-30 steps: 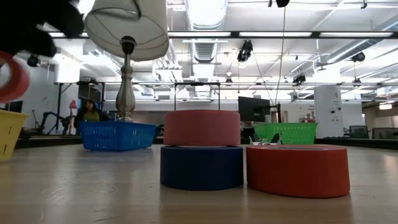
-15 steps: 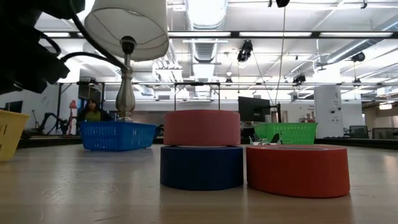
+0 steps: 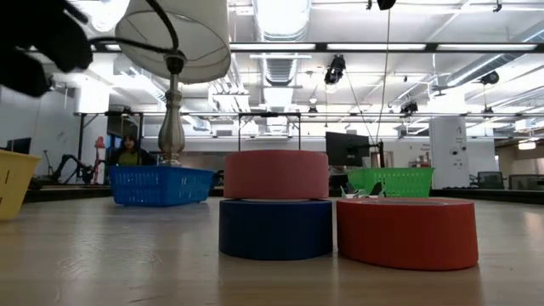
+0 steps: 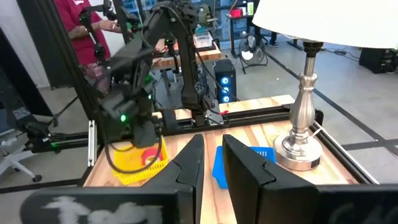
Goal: Pick and place Stapler, Stapler remover, tape
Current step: Put the pink tape into the yellow bin
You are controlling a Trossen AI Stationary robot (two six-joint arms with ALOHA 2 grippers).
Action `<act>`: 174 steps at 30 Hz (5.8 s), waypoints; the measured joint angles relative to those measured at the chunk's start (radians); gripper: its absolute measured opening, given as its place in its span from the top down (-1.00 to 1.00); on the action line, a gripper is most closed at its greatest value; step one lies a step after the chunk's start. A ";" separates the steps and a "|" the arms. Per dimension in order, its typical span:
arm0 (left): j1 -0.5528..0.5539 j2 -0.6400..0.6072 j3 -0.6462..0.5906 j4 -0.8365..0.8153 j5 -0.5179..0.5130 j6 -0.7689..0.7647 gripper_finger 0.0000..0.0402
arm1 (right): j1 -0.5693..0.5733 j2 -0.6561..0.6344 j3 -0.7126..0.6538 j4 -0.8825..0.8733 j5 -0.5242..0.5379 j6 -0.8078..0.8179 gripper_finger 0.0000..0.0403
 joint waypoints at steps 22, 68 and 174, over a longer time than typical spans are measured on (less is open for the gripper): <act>0.245 0.072 0.192 0.594 -0.339 -0.355 0.18 | 0.000 0.000 0.000 -0.028 -0.003 -0.011 0.74; 0.292 0.438 0.419 0.611 -0.154 -0.030 0.98 | 0.004 -0.008 0.000 -0.376 -0.126 0.244 0.76; -0.345 0.090 0.313 -0.293 -0.712 -1.460 0.45 | 0.015 -0.002 -0.002 -0.229 -0.029 0.068 0.79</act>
